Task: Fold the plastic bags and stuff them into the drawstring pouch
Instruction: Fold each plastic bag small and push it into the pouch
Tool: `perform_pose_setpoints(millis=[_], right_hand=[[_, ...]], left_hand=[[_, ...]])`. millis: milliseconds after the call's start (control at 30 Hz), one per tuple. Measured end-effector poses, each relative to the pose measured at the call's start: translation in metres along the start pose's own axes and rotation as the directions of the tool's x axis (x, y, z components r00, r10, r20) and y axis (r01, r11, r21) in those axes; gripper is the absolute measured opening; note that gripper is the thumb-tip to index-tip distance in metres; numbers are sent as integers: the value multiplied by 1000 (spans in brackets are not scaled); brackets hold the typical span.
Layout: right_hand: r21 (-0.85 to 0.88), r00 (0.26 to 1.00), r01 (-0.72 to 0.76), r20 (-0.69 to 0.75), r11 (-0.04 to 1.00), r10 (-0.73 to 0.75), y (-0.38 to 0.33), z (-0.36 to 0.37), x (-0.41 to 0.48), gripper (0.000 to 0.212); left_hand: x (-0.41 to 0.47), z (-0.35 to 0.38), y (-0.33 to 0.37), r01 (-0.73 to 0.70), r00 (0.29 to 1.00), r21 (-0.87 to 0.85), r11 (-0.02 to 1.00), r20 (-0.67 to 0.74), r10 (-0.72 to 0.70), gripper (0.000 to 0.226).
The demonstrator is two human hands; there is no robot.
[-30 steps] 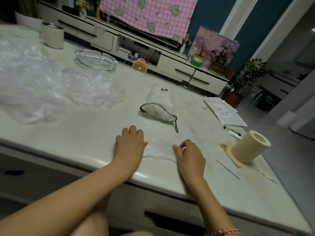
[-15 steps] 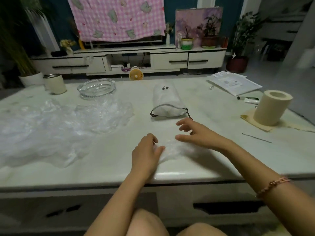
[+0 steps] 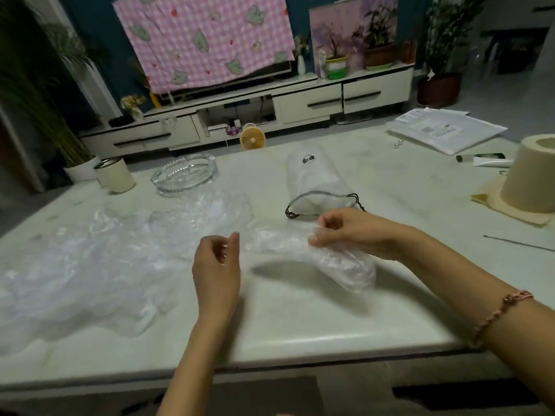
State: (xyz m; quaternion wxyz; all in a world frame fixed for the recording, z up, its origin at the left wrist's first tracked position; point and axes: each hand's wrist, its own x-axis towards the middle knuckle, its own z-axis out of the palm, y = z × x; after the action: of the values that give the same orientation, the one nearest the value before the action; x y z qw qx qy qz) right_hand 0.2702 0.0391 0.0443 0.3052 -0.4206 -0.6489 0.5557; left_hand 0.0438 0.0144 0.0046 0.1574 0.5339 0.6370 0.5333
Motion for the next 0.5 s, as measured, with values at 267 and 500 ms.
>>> perform_pose_setpoints(millis=[267,500], right_hand=[[89,999,-48,-2,995,48,18,32,59,21],[219,999,23,42,975,-33,15,30,82,36]], left_hand=[[23,31,4,594,802,-573,565,476,-360,28],[35,43,3,386,866,-351,853,457,-204,19]])
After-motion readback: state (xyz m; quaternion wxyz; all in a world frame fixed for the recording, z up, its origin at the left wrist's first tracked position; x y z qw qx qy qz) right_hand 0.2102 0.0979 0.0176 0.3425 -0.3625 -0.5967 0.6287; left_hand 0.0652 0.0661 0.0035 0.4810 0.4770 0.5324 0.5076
